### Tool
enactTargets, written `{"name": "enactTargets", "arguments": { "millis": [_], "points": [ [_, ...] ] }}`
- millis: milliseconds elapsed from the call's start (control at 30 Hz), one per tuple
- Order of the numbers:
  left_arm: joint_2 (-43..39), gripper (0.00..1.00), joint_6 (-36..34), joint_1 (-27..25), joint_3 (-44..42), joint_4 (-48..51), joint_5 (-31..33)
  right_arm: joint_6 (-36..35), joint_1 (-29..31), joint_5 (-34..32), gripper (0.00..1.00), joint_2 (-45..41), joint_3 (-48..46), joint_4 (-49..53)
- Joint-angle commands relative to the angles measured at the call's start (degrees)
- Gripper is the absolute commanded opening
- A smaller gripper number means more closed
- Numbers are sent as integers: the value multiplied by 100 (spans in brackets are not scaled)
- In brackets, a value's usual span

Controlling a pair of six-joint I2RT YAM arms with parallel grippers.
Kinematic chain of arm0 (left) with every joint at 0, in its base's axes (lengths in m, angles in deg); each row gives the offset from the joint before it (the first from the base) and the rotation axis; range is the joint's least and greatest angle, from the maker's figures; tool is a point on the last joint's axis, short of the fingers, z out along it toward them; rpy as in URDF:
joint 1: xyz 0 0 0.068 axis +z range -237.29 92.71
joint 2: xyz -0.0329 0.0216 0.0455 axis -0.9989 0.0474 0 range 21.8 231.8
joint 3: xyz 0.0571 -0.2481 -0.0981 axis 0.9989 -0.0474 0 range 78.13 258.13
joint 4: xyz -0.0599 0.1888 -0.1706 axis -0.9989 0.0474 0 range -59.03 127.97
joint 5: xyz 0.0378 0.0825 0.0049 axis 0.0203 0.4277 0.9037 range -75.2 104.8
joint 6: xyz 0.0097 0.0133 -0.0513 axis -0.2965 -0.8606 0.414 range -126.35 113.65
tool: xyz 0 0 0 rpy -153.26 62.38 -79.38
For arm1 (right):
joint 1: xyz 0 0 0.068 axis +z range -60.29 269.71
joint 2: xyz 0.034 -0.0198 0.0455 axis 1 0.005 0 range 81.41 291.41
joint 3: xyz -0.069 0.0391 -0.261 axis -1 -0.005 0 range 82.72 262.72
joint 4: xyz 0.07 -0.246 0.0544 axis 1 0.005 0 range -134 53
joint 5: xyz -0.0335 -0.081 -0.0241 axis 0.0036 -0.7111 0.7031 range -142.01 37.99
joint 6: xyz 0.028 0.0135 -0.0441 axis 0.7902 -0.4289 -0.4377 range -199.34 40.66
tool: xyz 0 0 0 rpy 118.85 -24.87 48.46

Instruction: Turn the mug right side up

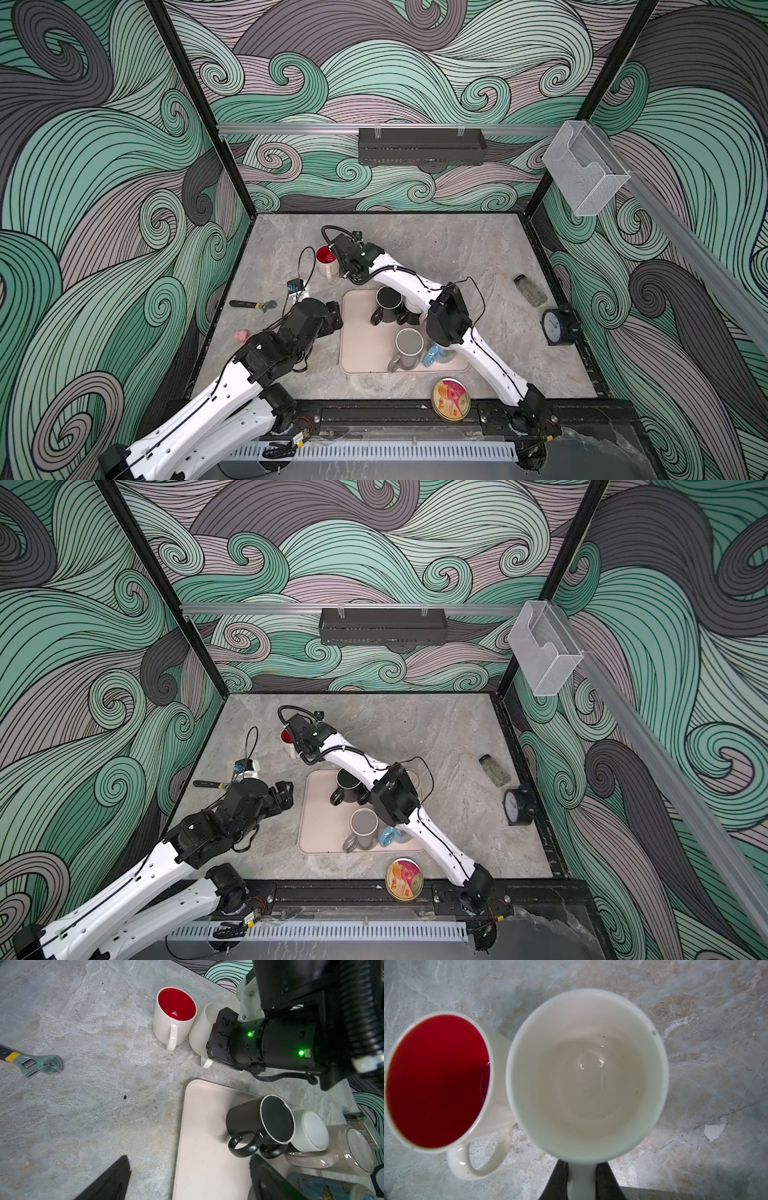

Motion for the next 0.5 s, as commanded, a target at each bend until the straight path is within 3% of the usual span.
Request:
{"name": "enactTargets", "arguments": {
  "millis": [0,133,467],
  "points": [
    [-43,92,32,31,-53,-19,-15,12,83,-124,27,-222,-132,34],
    [-70,93,16,28,-36,24,37,0,97,-210,34,-395,-254,36],
    [-169,94,-188,28,-10,7,-92,-437,75,-104,39,-1309,-456,-12]
  ]
}}
